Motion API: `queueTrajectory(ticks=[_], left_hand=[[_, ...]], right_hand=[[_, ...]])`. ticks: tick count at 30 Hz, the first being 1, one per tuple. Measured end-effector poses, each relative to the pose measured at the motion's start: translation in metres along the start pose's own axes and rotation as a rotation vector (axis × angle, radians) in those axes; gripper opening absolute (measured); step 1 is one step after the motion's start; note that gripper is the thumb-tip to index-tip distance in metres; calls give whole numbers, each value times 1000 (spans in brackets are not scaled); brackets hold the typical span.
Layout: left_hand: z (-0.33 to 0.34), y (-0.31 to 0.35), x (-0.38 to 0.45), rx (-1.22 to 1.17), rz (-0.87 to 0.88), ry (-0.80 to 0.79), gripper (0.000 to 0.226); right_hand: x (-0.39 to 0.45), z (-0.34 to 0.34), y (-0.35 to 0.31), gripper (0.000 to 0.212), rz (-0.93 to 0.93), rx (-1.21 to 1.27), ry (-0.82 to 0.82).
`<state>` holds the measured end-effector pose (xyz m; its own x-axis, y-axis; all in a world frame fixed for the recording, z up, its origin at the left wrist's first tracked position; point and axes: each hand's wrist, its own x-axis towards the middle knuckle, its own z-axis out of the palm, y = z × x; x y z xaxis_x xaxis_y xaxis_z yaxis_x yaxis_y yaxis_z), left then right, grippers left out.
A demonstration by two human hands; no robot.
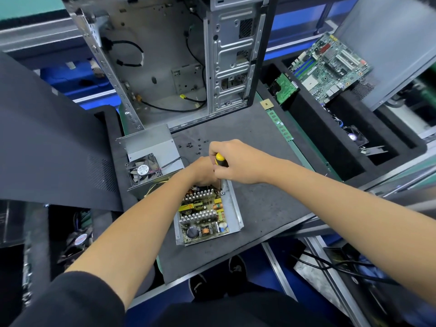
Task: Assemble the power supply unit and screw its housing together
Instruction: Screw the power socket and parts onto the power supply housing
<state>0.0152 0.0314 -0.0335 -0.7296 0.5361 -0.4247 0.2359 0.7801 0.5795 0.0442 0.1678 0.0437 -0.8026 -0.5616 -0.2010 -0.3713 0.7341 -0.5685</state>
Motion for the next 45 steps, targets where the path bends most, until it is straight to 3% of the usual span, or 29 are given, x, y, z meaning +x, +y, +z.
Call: queueTrajectory(ticks=[18,39,45], left_hand=[[4,-4,3,45,-23,16,12],[5,-1,-2,6,3,61,24],[6,-2,-2,36,-3,53,17]], right_hand=[[-3,6,6,7,31,30,-22],[-4,7,2,6,5,-43,-44],[-6,7,3,7,15,-35,-51]])
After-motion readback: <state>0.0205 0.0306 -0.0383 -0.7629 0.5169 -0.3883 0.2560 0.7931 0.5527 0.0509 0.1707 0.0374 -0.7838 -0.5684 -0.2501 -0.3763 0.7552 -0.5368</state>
